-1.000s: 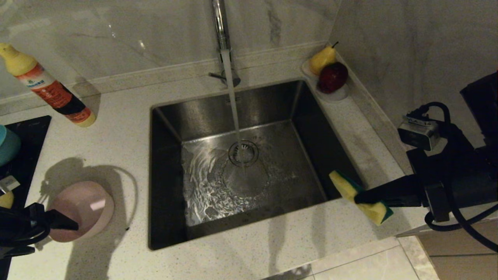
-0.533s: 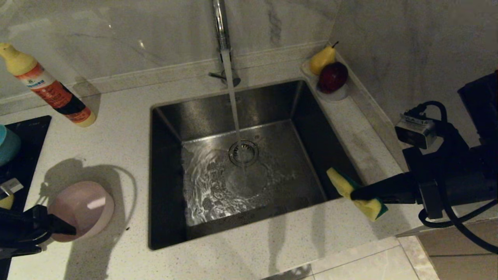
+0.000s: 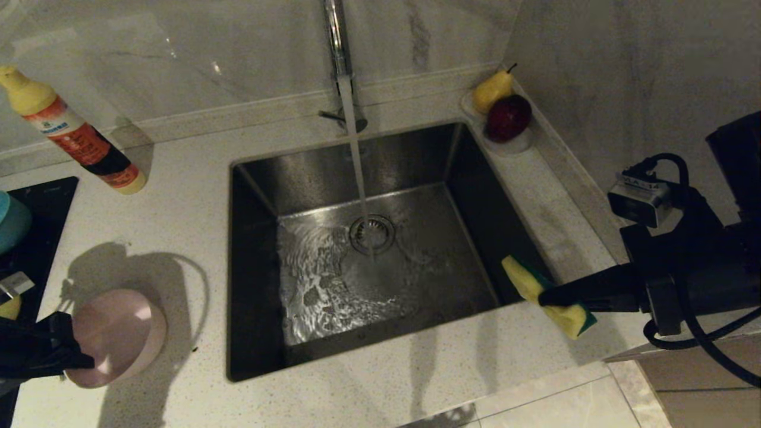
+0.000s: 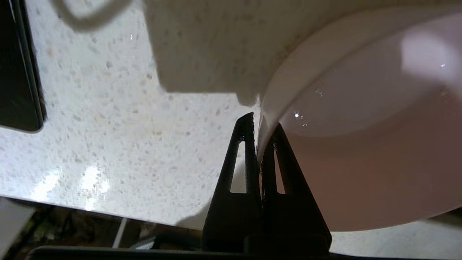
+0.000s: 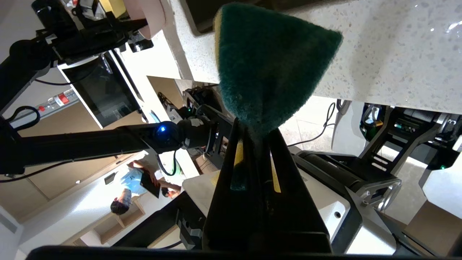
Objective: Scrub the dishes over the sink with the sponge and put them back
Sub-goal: Wash the bowl
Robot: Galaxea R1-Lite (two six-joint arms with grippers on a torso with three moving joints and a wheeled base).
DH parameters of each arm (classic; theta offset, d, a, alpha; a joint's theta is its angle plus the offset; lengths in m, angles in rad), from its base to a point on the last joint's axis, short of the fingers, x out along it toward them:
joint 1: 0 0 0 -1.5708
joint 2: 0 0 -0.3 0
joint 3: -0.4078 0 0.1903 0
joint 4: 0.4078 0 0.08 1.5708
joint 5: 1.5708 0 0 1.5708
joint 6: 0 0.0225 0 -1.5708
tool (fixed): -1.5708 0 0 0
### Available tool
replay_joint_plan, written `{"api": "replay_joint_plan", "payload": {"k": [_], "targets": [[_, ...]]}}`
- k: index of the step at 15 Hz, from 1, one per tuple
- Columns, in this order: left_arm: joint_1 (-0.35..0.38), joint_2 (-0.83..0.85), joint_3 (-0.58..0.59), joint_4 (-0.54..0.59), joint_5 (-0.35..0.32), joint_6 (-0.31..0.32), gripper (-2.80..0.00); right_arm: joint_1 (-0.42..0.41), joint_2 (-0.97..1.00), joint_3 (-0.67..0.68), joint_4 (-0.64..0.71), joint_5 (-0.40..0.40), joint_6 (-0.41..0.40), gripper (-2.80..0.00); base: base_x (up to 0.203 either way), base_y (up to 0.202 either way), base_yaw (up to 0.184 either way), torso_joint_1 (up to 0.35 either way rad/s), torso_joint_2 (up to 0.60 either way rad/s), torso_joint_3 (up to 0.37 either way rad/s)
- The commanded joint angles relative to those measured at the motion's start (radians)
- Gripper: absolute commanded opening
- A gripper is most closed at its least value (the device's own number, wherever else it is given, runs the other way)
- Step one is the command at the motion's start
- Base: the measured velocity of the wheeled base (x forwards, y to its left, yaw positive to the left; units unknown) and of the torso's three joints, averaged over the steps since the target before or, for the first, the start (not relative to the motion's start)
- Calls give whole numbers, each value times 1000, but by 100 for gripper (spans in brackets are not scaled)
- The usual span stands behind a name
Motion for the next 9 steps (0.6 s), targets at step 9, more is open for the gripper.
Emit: {"api": "replay_joint_plan", "payload": {"k": [9], "targets": [[-80, -179, -164, 14, -72, -224, -280, 2, -24, 25, 3, 6, 4, -280, 0, 0, 0, 0, 0, 0]]}}
